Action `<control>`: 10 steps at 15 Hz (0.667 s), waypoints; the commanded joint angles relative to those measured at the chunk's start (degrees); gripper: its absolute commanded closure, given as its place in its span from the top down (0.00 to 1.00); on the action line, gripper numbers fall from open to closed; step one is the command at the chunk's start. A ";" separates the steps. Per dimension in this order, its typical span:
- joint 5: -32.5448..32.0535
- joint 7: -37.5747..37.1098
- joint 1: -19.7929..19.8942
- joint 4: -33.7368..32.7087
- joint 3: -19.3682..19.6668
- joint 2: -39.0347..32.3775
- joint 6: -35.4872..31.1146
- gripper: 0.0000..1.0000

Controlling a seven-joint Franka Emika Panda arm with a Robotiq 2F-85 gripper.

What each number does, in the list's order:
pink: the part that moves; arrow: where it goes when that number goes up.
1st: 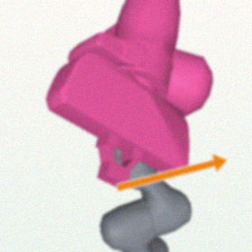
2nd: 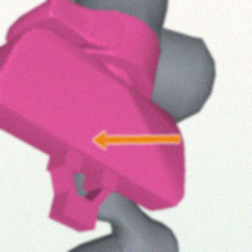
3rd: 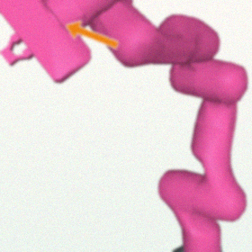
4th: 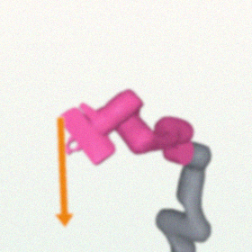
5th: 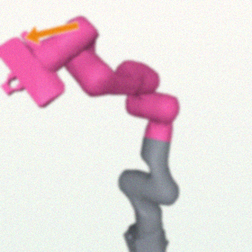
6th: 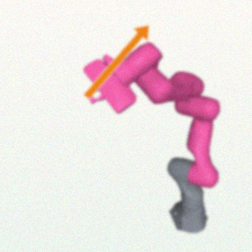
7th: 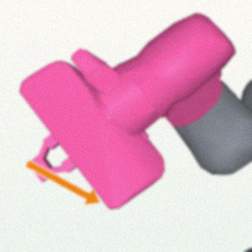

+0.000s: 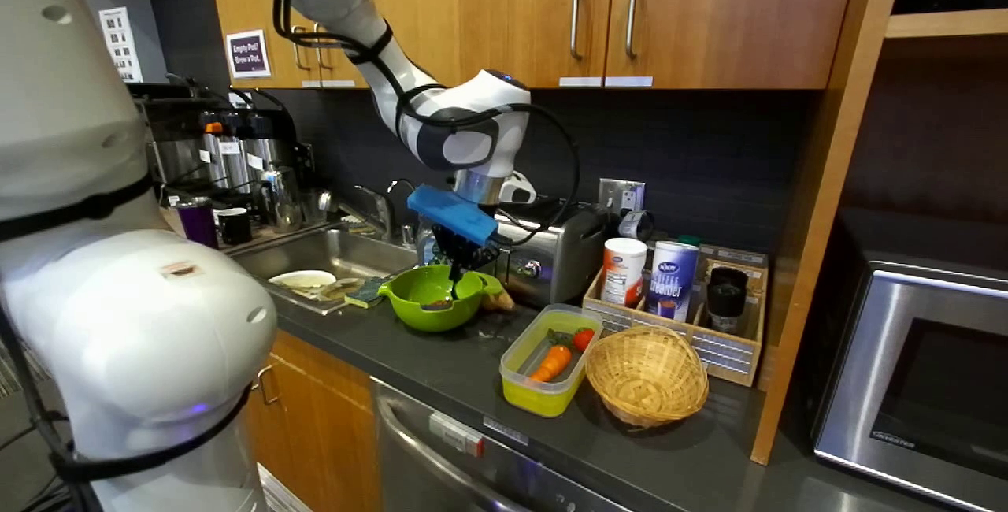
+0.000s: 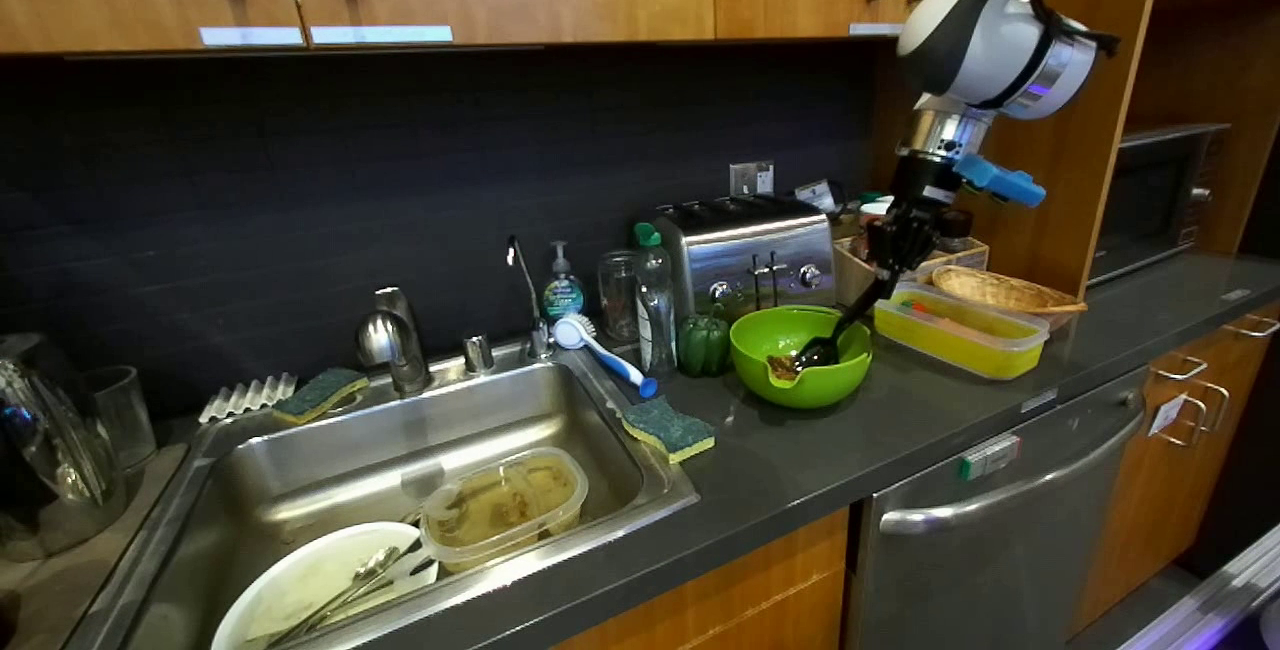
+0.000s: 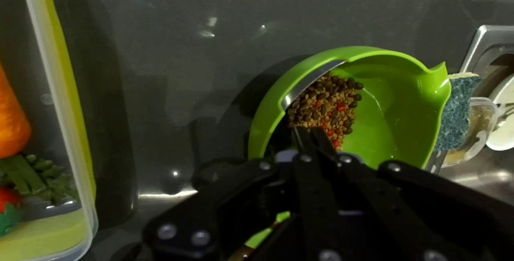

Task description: Use the spoon to scoop up contents from the green bowl and put them inside the sink

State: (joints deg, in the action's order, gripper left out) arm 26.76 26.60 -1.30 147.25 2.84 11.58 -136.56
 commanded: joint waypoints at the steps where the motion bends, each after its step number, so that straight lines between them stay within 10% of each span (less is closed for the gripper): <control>1: 3.67 1.71 -1.51 0.69 1.56 0.19 0.47 0.01; 10: 14.12 7.42 -1.01 1.79 3.18 -0.97 2.82 0.01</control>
State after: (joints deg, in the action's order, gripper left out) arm 38.61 32.17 -2.16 148.79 5.52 10.77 -134.82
